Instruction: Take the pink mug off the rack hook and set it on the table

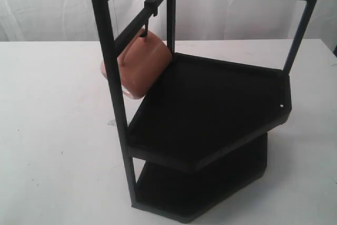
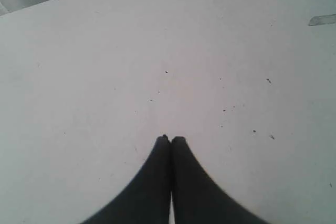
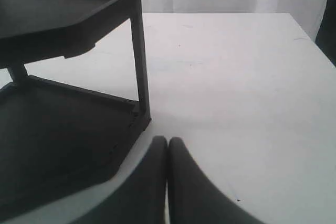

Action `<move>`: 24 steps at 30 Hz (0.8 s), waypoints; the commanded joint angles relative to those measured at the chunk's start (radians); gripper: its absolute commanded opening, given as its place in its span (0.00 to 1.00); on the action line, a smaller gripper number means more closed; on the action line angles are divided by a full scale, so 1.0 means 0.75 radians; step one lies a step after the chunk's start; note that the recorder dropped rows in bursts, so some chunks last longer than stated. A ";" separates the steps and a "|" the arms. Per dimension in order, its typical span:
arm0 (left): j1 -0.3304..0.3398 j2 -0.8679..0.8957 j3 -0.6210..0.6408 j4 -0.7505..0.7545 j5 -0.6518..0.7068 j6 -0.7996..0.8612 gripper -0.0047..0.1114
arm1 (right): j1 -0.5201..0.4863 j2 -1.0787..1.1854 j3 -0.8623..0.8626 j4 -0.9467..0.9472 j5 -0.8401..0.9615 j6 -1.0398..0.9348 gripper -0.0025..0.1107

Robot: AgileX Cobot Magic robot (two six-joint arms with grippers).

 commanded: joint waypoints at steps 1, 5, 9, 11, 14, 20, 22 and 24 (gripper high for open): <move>-0.011 -0.005 0.004 0.021 -0.108 0.017 0.04 | 0.002 -0.007 -0.003 0.000 -0.012 0.000 0.02; -0.011 -0.005 0.004 0.021 -0.364 0.017 0.04 | 0.002 -0.007 -0.003 0.000 -0.012 0.000 0.02; -0.011 -0.005 0.004 0.021 -0.731 0.005 0.04 | 0.002 -0.007 -0.003 0.000 -0.012 0.000 0.02; -0.011 -0.005 0.004 0.021 -0.898 -0.034 0.04 | 0.002 -0.007 -0.003 0.000 -0.012 0.000 0.02; -0.011 -0.005 0.004 0.021 -1.205 -0.213 0.04 | 0.002 -0.007 -0.003 0.000 -0.012 0.000 0.02; -0.011 -0.005 -0.088 0.034 -1.383 -0.407 0.04 | 0.002 -0.007 -0.003 0.000 -0.012 0.000 0.02; -0.011 0.003 -0.166 0.034 -1.377 -0.349 0.04 | 0.002 -0.007 -0.003 0.000 -0.012 0.000 0.02; -0.011 0.040 -0.241 0.034 -1.339 -0.213 0.04 | 0.002 -0.007 -0.003 0.000 -0.012 0.000 0.02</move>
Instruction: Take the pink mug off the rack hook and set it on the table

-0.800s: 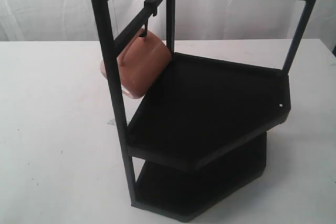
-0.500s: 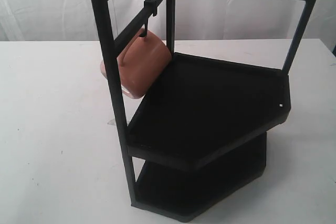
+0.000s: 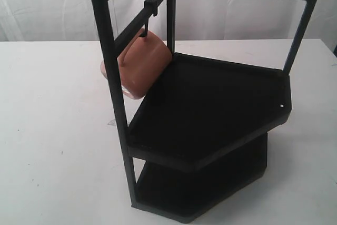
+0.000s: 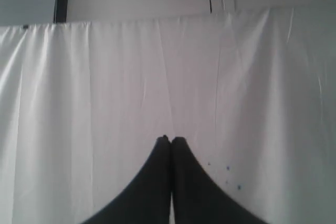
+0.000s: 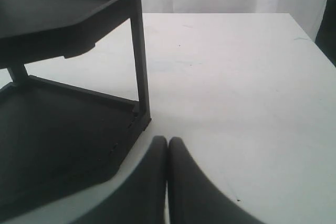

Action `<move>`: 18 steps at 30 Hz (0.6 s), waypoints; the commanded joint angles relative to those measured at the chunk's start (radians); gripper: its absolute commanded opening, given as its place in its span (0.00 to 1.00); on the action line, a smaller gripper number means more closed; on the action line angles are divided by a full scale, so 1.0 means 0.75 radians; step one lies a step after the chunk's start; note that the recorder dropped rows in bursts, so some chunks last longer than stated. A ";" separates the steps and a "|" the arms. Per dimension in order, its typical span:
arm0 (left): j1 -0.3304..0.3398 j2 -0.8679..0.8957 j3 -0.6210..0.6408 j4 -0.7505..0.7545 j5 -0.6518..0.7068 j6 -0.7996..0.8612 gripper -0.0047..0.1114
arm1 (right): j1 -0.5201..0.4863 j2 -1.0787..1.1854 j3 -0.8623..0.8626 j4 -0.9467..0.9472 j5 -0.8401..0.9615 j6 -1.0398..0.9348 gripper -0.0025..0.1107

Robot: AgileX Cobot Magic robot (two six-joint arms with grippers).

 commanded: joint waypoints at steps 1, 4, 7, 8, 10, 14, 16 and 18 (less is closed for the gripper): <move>-0.006 0.068 -0.179 0.009 0.026 0.236 0.04 | 0.002 -0.007 -0.003 0.000 -0.012 0.000 0.02; -0.006 0.158 -0.281 0.009 0.212 0.314 0.04 | 0.002 -0.007 -0.003 0.000 -0.012 0.000 0.02; -0.006 0.274 -0.317 0.013 0.396 0.157 0.04 | 0.002 -0.007 -0.003 0.000 -0.012 0.000 0.02; -0.006 0.308 -0.317 0.035 0.462 0.024 0.04 | 0.002 -0.007 -0.003 0.000 -0.012 0.000 0.02; -0.039 0.379 -0.317 0.130 0.743 -0.074 0.04 | 0.002 -0.007 -0.003 0.000 -0.012 0.000 0.02; -0.144 0.514 -0.275 0.214 0.977 -0.044 0.04 | 0.002 -0.007 -0.003 0.000 -0.012 0.000 0.02; -0.199 0.571 -0.276 0.238 0.923 -0.025 0.04 | 0.002 -0.007 -0.003 0.000 -0.012 0.000 0.02; -0.243 0.598 -0.276 0.241 0.935 -0.025 0.04 | 0.002 -0.007 -0.003 0.000 -0.012 0.000 0.02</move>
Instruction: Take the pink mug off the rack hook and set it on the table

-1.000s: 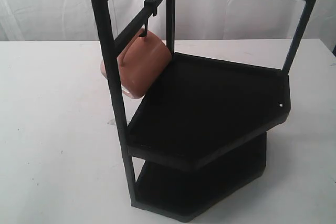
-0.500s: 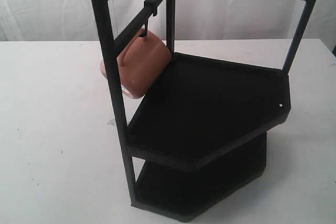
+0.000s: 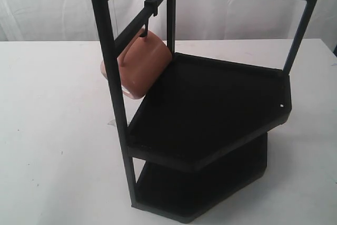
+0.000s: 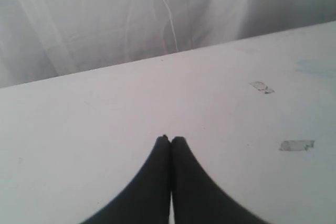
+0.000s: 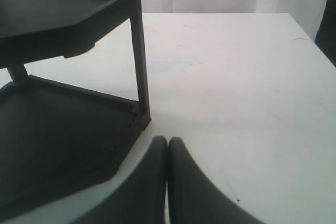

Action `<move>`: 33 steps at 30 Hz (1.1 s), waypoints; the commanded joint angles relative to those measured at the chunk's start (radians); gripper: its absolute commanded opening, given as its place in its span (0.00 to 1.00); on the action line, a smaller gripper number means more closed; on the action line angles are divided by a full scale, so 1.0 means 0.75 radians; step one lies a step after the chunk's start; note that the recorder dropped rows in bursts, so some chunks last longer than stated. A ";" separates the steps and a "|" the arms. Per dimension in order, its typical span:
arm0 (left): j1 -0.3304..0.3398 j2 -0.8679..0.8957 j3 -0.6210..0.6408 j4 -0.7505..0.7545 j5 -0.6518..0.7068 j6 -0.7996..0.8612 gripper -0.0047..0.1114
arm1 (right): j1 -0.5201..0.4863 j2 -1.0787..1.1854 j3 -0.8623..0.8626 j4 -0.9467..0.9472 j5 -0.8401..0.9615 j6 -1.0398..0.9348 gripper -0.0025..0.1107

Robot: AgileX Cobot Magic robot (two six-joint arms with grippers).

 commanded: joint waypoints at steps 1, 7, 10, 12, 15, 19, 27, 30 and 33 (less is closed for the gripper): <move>-0.097 0.062 0.000 0.034 0.005 0.003 0.04 | 0.002 -0.007 -0.003 0.000 -0.012 0.000 0.02; -0.109 0.041 0.000 0.034 -0.069 0.003 0.04 | 0.002 -0.007 -0.003 0.000 -0.012 0.000 0.02; -0.109 0.025 0.000 0.034 -0.039 -0.003 0.04 | 0.002 -0.007 -0.003 0.000 -0.012 0.000 0.02; -0.109 0.025 0.000 0.026 0.054 -0.054 0.04 | 0.002 -0.007 -0.003 0.000 -0.012 0.000 0.02; -0.109 0.043 0.000 0.013 0.202 -0.112 0.04 | 0.002 -0.007 -0.003 0.000 -0.012 0.000 0.02; -0.152 0.118 -0.072 -0.010 0.446 -0.176 0.04 | 0.002 -0.007 -0.003 0.000 -0.012 0.000 0.02; -0.384 0.475 -0.526 -0.224 1.233 0.262 0.04 | 0.002 -0.007 -0.003 0.000 -0.012 0.000 0.02; -0.457 0.618 -0.721 -0.344 1.491 0.440 0.04 | 0.002 -0.007 -0.003 0.000 -0.012 0.000 0.02; -0.486 0.681 -0.880 -0.390 1.510 0.518 0.04 | 0.002 -0.007 -0.003 0.000 -0.012 0.000 0.02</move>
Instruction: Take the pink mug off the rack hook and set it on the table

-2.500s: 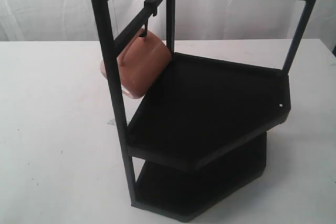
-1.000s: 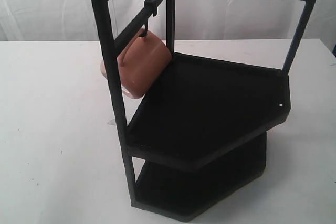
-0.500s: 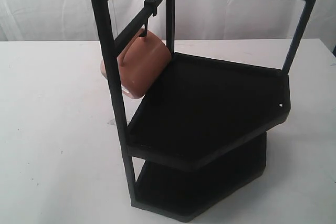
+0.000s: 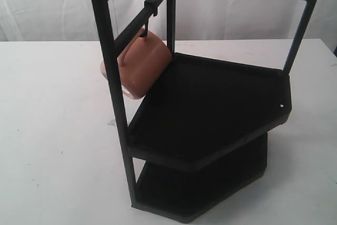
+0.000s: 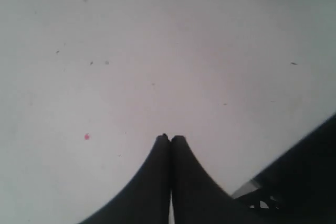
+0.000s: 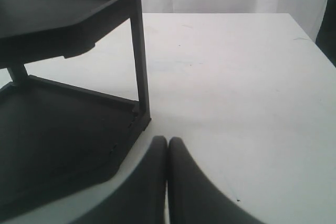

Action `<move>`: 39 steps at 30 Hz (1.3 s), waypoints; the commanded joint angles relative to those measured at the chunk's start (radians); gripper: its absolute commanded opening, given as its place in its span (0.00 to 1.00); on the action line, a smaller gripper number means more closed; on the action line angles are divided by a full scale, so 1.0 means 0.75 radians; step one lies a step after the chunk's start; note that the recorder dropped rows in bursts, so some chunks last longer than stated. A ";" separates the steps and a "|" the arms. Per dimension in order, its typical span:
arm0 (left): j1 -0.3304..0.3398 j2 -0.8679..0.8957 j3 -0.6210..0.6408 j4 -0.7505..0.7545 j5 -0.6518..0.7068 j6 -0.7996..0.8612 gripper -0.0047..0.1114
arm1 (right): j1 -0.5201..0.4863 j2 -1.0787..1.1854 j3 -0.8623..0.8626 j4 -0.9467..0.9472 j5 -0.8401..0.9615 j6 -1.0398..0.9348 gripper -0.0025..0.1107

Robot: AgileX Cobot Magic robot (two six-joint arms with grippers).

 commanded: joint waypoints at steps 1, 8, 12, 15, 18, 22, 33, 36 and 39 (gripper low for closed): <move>-0.050 0.089 -0.247 -0.093 0.091 0.147 0.04 | 0.002 -0.007 -0.003 0.000 -0.012 0.000 0.02; -0.053 0.099 -0.399 -0.093 -0.371 0.150 0.04 | 0.002 -0.007 -0.003 0.000 -0.012 0.000 0.02; -0.053 0.121 -0.343 -0.064 -0.606 0.195 0.04 | 0.002 -0.007 -0.003 0.000 -0.012 0.000 0.02; -0.062 0.158 -0.292 0.051 -0.651 0.263 0.04 | 0.002 -0.007 -0.003 0.000 -0.012 0.000 0.02; -0.065 0.161 -0.229 0.187 -0.820 0.262 0.04 | 0.002 -0.007 -0.003 0.000 -0.012 0.000 0.02; -0.092 0.161 -0.143 0.138 -1.006 0.120 0.04 | 0.002 -0.007 -0.003 0.000 -0.012 0.000 0.02; -0.410 0.161 0.026 0.122 -1.322 0.617 0.04 | 0.002 -0.007 -0.003 0.000 -0.012 0.000 0.02; -0.395 0.170 0.026 0.126 -1.330 0.639 0.04 | 0.002 -0.007 -0.003 0.000 -0.012 0.000 0.02; -0.343 0.193 0.026 0.120 -1.339 0.623 0.04 | 0.002 -0.007 -0.003 0.000 -0.012 0.000 0.02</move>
